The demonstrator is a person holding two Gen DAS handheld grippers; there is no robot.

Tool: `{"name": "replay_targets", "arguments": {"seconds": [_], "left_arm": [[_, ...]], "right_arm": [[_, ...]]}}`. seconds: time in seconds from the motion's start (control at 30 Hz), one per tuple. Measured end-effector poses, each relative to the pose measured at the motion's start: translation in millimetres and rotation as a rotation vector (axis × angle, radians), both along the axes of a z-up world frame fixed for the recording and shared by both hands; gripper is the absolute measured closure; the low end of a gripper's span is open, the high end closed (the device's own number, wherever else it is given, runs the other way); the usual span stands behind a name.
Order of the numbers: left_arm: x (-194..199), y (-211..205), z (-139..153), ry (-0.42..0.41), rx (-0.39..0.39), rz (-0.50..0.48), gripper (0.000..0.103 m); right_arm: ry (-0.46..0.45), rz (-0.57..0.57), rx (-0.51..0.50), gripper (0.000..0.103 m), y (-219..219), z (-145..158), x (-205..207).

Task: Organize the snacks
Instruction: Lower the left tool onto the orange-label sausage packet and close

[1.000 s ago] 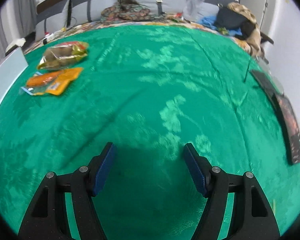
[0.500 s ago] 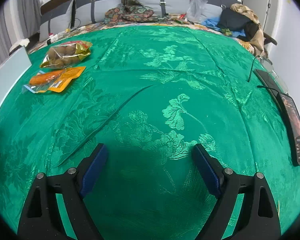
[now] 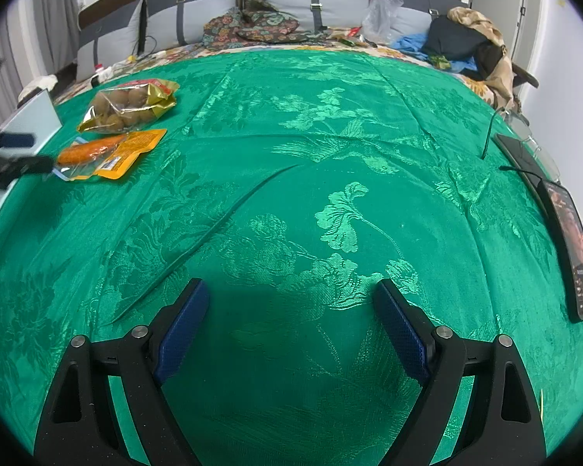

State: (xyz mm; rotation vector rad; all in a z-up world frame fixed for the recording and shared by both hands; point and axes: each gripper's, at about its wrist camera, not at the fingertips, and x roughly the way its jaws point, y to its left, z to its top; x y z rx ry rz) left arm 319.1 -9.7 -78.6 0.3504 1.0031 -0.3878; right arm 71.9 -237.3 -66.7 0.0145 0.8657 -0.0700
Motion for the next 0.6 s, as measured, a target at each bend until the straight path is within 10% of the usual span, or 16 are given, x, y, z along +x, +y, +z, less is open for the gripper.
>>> {"name": "replay_targets", "arguments": {"seconds": [0.4, 0.6], "left_arm": [[19.0, -2.5, -27.6, 0.185, -0.156, -0.075, 0.001], [-37.2, -9.0, -22.5, 0.302, -0.093, -0.328, 0.002]], "right_arm": [[0.000, 0.000, 0.000, 0.014, -0.2, 0.2, -0.1], [0.000, 0.001, 0.000, 0.014, -0.2, 0.3, -0.2]]}}
